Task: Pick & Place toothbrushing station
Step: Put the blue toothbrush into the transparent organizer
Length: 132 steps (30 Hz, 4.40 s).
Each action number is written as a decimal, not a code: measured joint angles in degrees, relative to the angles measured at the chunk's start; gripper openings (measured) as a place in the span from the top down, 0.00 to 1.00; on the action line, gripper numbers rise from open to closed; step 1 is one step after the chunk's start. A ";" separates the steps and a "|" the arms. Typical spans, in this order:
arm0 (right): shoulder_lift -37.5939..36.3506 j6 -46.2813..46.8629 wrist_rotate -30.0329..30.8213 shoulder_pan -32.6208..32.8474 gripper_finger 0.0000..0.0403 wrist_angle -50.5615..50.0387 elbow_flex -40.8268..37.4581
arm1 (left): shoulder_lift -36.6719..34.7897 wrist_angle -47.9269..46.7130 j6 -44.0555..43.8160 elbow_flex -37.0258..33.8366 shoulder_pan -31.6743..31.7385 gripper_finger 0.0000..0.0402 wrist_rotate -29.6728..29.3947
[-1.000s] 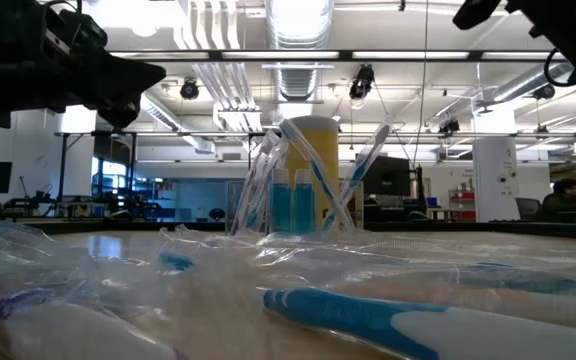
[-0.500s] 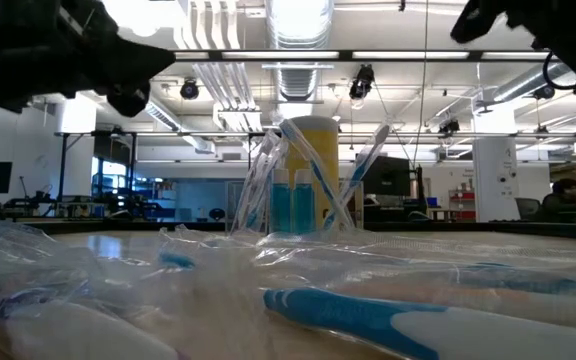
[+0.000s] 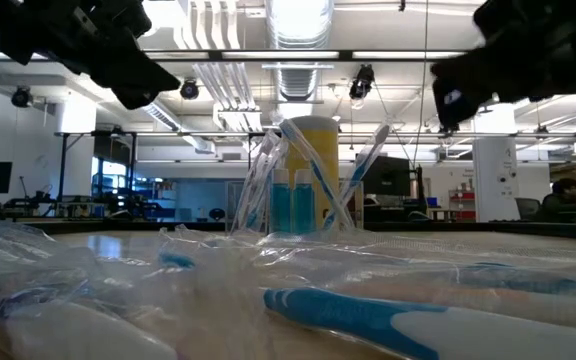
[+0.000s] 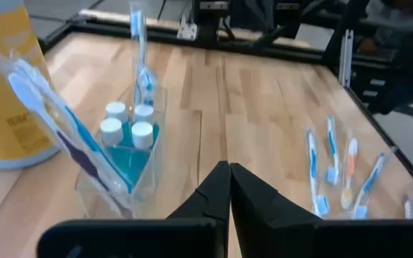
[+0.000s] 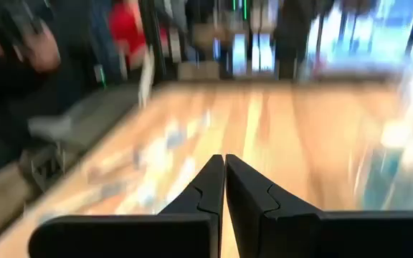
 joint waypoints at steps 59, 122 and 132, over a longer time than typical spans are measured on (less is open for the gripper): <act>0.33 -2.09 4.67 1.88 0.97 20.10 -5.36 | -1.57 10.86 -1.43 -5.32 -0.13 0.97 0.00; 16.45 31.55 30.17 29.99 0.91 -58.68 42.93 | -1.60 9.49 -5.96 -10.28 -1.18 0.89 -0.73; 29.82 31.85 26.95 26.55 0.57 -73.19 58.99 | -1.60 9.51 -6.77 -10.46 -1.46 0.89 0.48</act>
